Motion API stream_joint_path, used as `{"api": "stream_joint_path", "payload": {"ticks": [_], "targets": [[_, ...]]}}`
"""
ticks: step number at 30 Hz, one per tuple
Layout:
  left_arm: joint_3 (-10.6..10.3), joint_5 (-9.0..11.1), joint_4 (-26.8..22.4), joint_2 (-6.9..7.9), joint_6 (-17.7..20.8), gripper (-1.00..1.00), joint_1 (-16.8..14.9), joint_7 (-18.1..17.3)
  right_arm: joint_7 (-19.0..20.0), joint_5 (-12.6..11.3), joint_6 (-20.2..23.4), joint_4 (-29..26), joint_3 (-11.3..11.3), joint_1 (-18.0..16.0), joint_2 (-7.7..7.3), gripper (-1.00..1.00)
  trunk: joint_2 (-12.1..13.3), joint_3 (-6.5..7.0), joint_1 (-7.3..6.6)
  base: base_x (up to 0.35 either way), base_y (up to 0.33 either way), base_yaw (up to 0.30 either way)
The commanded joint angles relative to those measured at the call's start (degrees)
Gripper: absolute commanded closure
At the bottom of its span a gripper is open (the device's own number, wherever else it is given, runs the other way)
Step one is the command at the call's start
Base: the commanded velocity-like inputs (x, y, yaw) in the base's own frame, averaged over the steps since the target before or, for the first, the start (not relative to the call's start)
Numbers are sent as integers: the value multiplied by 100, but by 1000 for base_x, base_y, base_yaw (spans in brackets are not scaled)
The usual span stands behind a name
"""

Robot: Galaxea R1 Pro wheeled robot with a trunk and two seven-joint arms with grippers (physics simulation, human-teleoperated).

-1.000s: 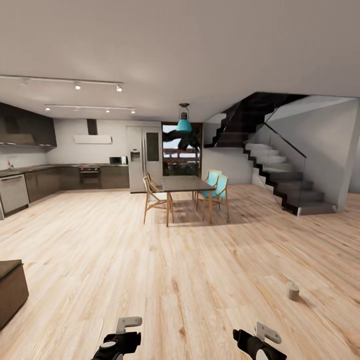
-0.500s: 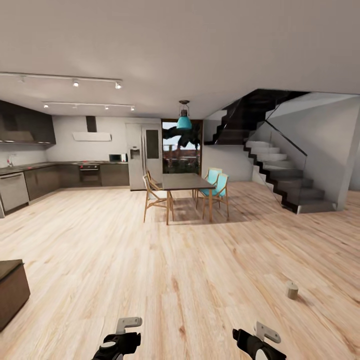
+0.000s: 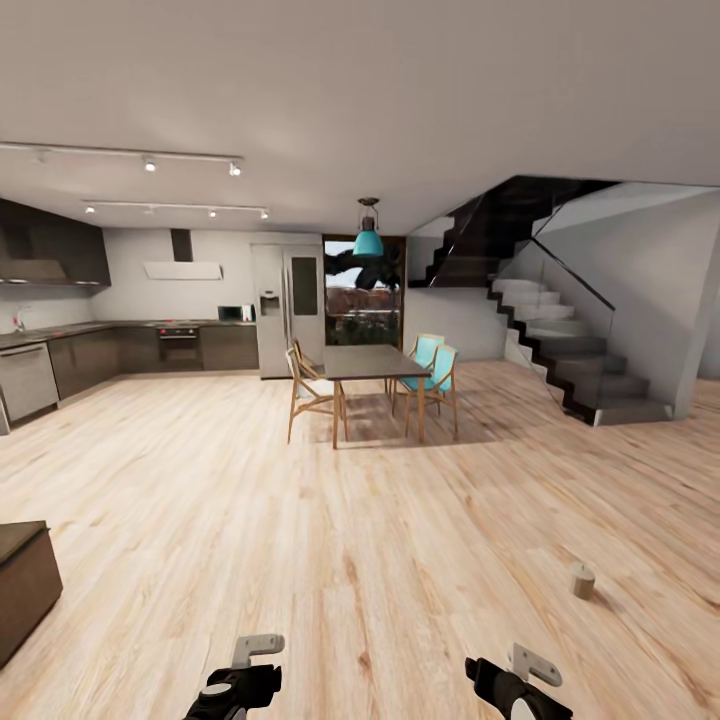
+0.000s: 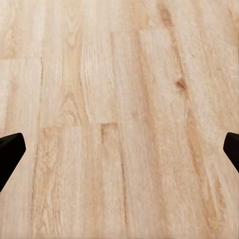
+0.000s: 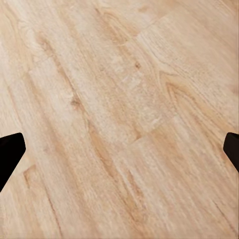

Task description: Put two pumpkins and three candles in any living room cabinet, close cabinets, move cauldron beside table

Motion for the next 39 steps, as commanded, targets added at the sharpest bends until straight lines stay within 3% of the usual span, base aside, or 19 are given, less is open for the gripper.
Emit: {"api": "stream_joint_path", "payload": {"ticks": [1, 39], "targets": [[-47, 56, -13, 10, 18, -100, -5, 58, -46, -47, 21, -12, 20, -3, -4, -100, 37, 2, -23, 0, 0, 0], [-47, 56, -13, 1, 15, -100, -5, 66, -64, -47, 48, -5, 20, -3, -2, -100, 1561, 337, -857, 0, 0, 0]]}}
